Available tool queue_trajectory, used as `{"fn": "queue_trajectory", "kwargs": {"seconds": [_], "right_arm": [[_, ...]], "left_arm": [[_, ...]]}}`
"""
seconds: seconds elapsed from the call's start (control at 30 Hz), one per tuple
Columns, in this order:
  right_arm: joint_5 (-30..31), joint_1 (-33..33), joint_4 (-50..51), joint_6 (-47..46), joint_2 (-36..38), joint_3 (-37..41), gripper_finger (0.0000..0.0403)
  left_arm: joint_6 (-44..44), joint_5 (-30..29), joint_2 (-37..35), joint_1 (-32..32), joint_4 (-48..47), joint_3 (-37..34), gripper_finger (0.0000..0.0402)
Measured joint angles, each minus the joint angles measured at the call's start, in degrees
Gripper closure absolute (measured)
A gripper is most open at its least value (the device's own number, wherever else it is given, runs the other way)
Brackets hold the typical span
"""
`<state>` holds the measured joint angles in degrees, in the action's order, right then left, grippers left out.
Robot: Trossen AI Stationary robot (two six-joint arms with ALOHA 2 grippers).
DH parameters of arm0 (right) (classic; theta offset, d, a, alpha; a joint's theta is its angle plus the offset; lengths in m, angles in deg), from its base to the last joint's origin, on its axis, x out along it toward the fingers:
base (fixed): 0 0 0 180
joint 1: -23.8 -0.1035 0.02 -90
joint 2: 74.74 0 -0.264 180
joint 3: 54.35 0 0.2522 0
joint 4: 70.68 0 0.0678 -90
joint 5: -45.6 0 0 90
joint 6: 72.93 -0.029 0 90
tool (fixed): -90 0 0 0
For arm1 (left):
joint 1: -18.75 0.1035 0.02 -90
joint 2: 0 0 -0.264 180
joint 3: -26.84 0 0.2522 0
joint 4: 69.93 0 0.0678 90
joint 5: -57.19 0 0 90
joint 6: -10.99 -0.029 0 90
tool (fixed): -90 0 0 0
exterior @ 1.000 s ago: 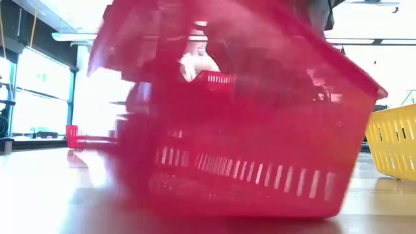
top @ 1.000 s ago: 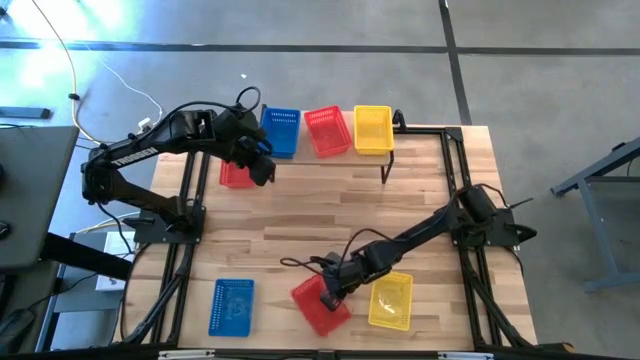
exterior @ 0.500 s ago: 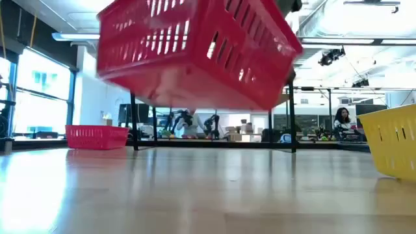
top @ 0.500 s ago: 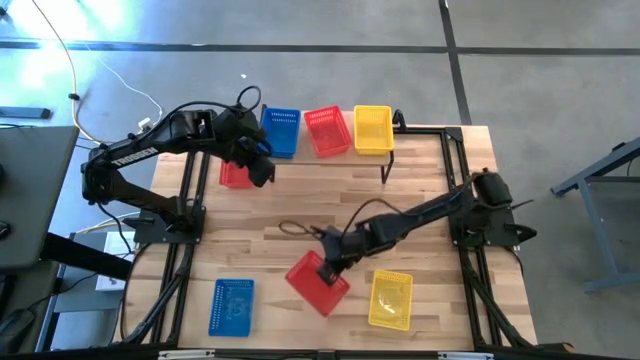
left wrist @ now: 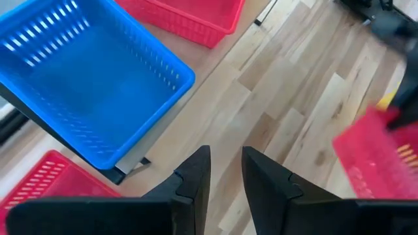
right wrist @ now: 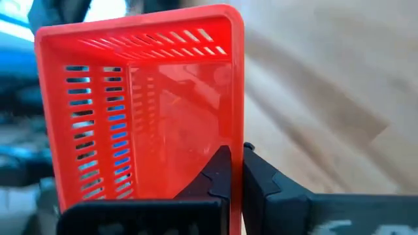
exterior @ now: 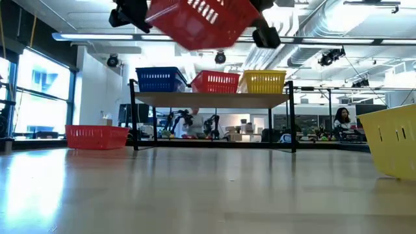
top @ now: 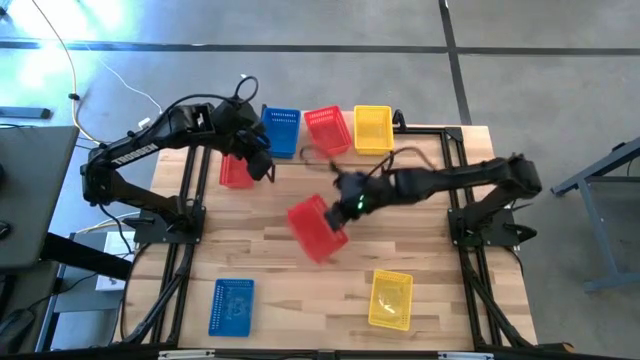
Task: Stack baskets on shelf by color
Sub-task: Stack the bottom red basket into the other red basket on the shelf
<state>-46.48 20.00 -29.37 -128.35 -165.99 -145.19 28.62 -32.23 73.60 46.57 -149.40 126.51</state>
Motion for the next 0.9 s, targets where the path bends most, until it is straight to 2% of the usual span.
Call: {"fn": "queue_trajectory", "kwargs": {"seconds": [0.37, 0.53, 0.9], "right_arm": [[5.6, 12.5, 0.2, 3.6, 8.7, -2.2, 0.0403], [5.6, 17.9, 1.8, 9.6, 8.5, -9.0, 0.0403], [2.9, 30.6, 18.0, 14.3, 3.6, -20.4, 0.0403]], "left_arm": [[-2.9, 0.0, 0.0, 1.4, 0.0, 0.0, 0.0324], [-2.9, 0.0, 0.0, 1.5, 0.0, 0.0, 0.0324], [-2.9, -0.3, 0.0, 1.5, 0.0, 0.0, 0.0324]]}}
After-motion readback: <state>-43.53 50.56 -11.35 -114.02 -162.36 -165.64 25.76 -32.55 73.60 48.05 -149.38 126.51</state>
